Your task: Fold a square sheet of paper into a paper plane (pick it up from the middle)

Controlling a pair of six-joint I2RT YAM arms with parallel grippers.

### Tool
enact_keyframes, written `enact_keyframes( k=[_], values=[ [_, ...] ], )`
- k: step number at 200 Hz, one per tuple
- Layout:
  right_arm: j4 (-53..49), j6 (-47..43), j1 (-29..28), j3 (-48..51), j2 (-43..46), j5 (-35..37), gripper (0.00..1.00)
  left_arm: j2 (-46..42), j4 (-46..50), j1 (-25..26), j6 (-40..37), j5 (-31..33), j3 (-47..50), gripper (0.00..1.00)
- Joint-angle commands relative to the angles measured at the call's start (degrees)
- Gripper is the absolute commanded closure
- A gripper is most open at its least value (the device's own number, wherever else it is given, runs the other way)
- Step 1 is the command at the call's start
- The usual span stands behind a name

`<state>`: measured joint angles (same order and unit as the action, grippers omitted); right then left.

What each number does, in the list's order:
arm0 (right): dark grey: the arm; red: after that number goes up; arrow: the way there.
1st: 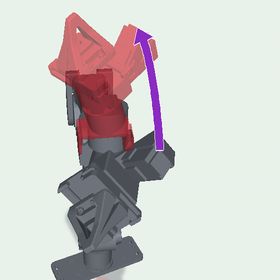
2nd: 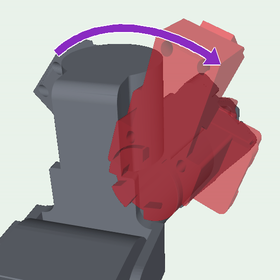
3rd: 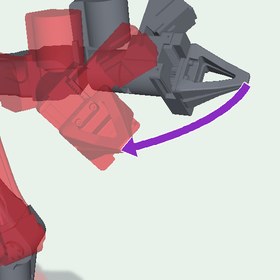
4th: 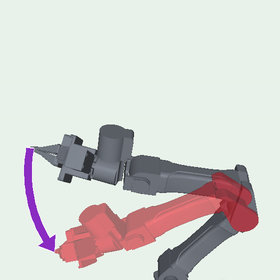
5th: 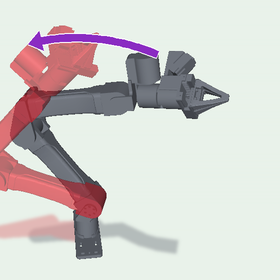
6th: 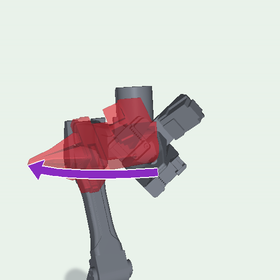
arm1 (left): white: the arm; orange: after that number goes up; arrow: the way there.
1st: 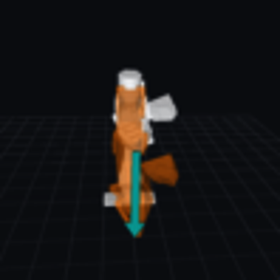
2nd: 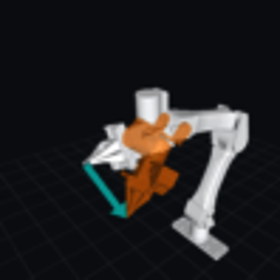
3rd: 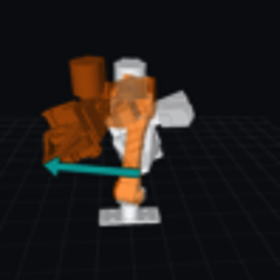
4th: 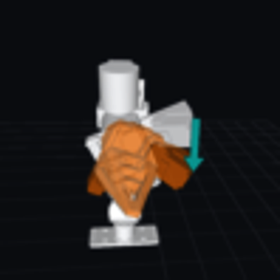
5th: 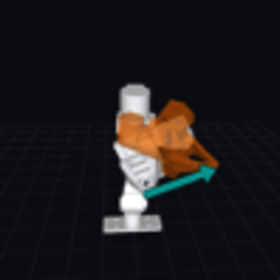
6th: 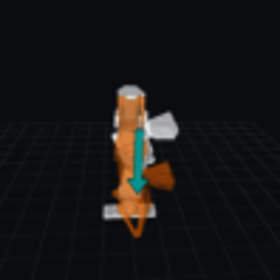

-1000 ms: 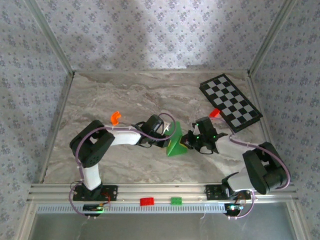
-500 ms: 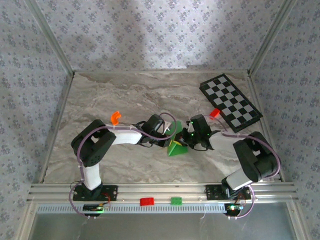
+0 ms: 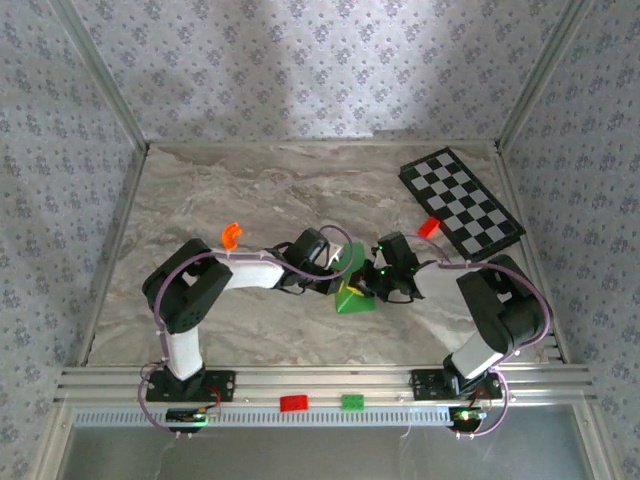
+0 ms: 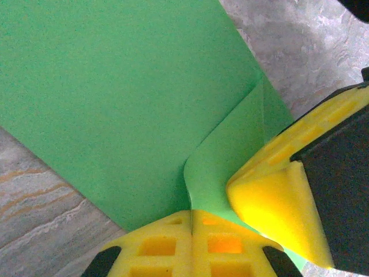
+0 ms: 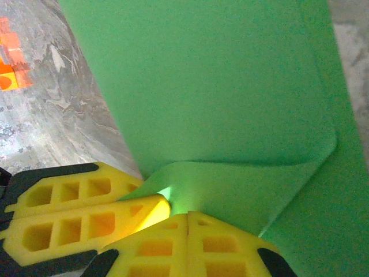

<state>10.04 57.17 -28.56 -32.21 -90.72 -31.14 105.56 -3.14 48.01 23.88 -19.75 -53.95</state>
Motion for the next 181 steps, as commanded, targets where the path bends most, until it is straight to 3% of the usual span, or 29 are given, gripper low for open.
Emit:
enact_keyframes(
  k=[1, 101, 181],
  values=[
    [-2.9, -1.6, 0.5, 2.6, -0.4, 1.0, 1.0, 2.1, 3.8, 0.4, -0.4, -0.5, -0.7, 0.98],
    [1.6, -1.0, 4.7, 1.8, 3.8, -1.6, 1.0, 2.7, 5.0, 0.3, -0.9, -0.9, -1.5, 0.98],
    [-2.8, -3.8, 8.6, 4.5, 2.2, 0.6, 1.0, 2.8, 5.5, 0.4, -1.1, -1.0, -1.7, 0.98]
  ],
)
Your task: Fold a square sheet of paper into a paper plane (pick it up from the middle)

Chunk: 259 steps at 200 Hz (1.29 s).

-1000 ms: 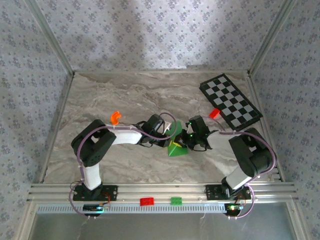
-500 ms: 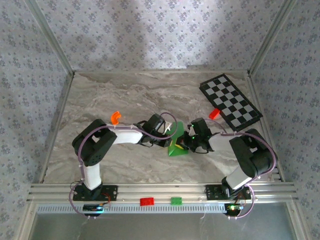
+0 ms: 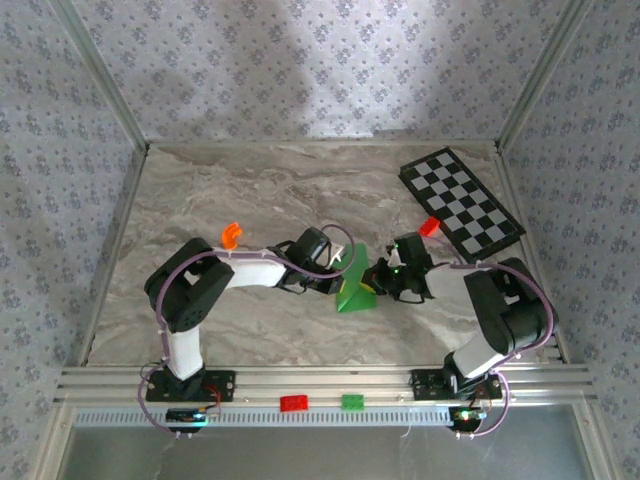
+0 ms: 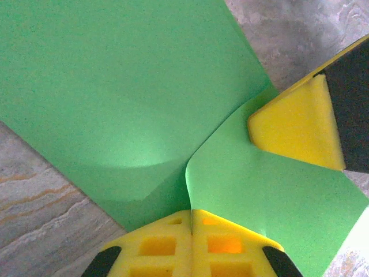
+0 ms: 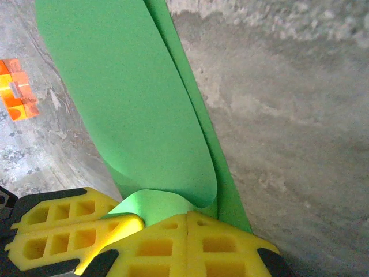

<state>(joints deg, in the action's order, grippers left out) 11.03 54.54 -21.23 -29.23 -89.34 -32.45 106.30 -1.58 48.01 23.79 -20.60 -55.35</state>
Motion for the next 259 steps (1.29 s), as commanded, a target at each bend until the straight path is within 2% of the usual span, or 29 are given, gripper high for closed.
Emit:
enact_keyframes(
  k=[1, 37, 67, 106, 204, 237, 259],
  values=[
    [-3.9, -1.2, 1.2, 1.5, 1.0, 1.9, 1.0, 2.1, 3.9, 0.4, -1.0, -0.2, -0.2, 0.98],
    [-4.5, -1.7, 1.1, -3.3, 4.6, -0.4, 1.0, 2.0, 4.1, 0.4, -1.0, -0.1, -0.3, 0.98],
    [-5.9, -2.9, 1.0, -5.4, 2.0, 0.0, 1.0, 2.0, 4.0, 0.4, -0.9, -0.1, -0.3, 0.98],
    [-4.6, -2.9, 2.2, -3.6, -3.6, 2.4, 1.0, 1.9, 4.1, 0.4, -1.1, -0.1, -0.1, 0.98],
    [4.6, -2.8, 9.1, 0.4, -2.2, -2.0, 0.98, 2.1, 3.7, 0.5, -0.9, -0.3, 0.2, 0.98],
    [-0.7, -4.7, 6.8, -2.5, 2.0, -1.2, 0.96, 2.0, 3.9, 0.5, -1.0, -0.4, 0.1, 0.98],
    [-3.5, -5.0, 3.1, -3.9, 3.6, 0.9, 0.94, 2.1, 3.8, 0.6, -0.9, -0.4, 0.2, 0.98]
  ],
)
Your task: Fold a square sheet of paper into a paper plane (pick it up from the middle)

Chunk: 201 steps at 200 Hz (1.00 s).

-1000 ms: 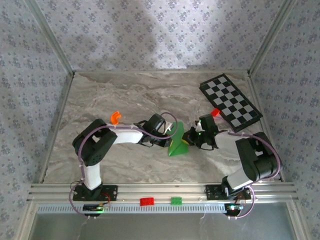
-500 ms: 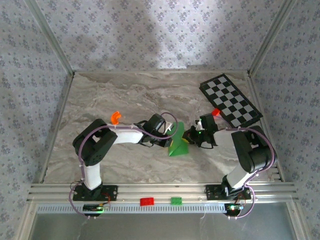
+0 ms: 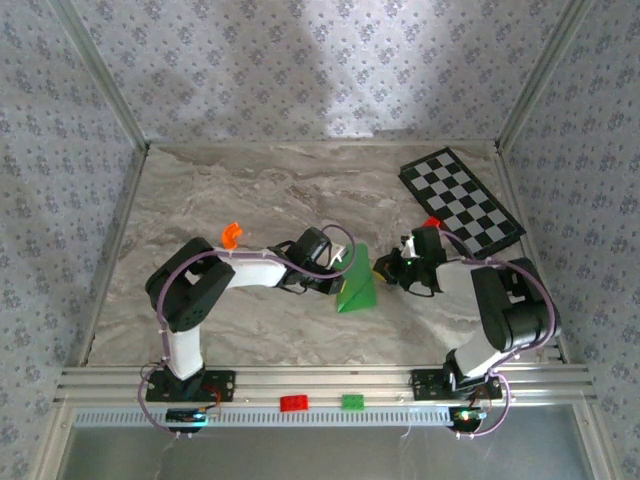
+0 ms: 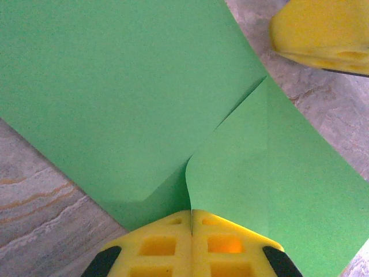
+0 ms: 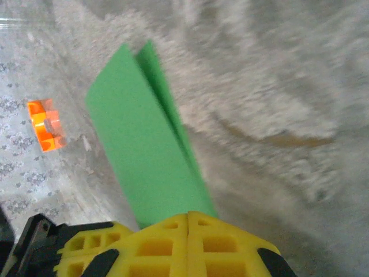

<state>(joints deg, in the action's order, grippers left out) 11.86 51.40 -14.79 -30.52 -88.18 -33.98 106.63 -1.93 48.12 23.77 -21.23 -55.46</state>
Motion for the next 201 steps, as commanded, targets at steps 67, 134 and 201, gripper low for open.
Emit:
enact_keyframes(
  k=[67, 134, 201],
  values=[
    [-6.4, -0.8, -8.2, -2.9, -3.2, 2.2, 0.97, 1.7, 4.0, 0.4, -1.0, 0.2, 0.4, 0.98],
    [-8.2, -2.6, -8.0, 1.0, -5.7, 4.2, 0.99, -0.8, 4.2, 0.5, 0.7, -0.5, -0.3, 0.9],
    [-8.9, -3.2, -7.3, 1.5, -5.3, 4.4, 1.0, -9.6, 7.3, 0.2, 9.2, 2.0, -1.3, 0.67]
  ],
)
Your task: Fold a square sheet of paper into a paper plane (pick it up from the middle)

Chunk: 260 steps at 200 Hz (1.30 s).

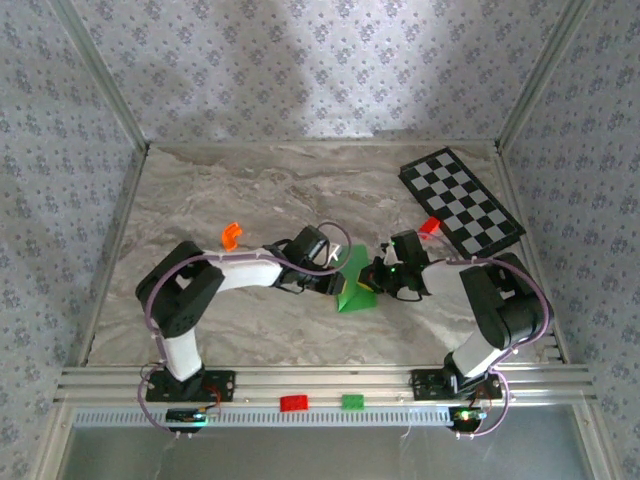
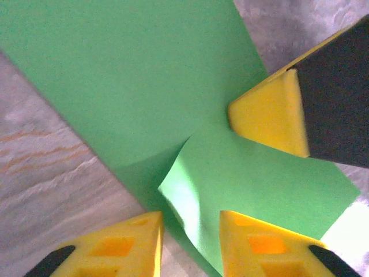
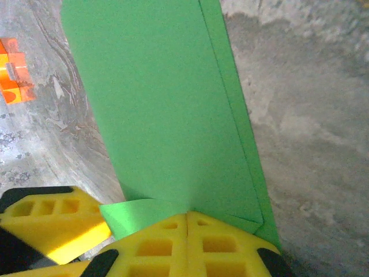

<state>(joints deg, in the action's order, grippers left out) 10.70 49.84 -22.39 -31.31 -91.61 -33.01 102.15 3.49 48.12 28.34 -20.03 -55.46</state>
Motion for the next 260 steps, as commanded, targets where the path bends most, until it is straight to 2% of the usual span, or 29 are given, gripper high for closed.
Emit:
enact_keyframes(
  k=[1, 9, 21, 46, 55, 84, 182, 260],
  values=[
    [-7.7, -1.7, 0.3, 2.3, -1.8, 3.4, 1.0, -5.3, 1.8, 0.2, 4.8, 0.7, -1.2, 0.67],
    [-7.9, -1.7, 0.4, 2.3, -1.6, 3.6, 1.0, -6.4, 0.9, 0.3, 6.5, 0.3, -0.7, 0.68],
    [-8.1, -1.8, 0.5, 2.4, -1.4, 3.7, 1.0, -7.2, -0.5, 0.2, 9.3, -0.9, 0.0, 0.8],
    [-8.3, -1.9, 0.7, 2.5, -1.0, 3.5, 1.0, -3.3, -4.1, 0.3, 13.6, -12.8, -1.6, 0.96],
    [-8.4, -1.9, 0.8, 2.5, -0.8, 3.6, 1.0, -1.7, -5.1, 0.4, 15.7, -14.3, -2.0, 0.99],
    [-8.3, -2.0, 1.0, 2.5, -0.9, 3.5, 1.0, 1.2, -9.6, 0.0, 19.6, -16.3, -0.7, 0.99],
    [-8.2, -2.1, 1.1, 2.7, -1.3, 3.3, 1.0, 7.8, -9.5, 0.1, 18.3, -21.9, -2.7, 0.99],
    [-8.7, -2.6, 1.4, 3.0, -1.3, 3.4, 1.0, 7.9, -6.9, 0.1, 16.1, -21.0, -0.1, 0.98]
  ],
)
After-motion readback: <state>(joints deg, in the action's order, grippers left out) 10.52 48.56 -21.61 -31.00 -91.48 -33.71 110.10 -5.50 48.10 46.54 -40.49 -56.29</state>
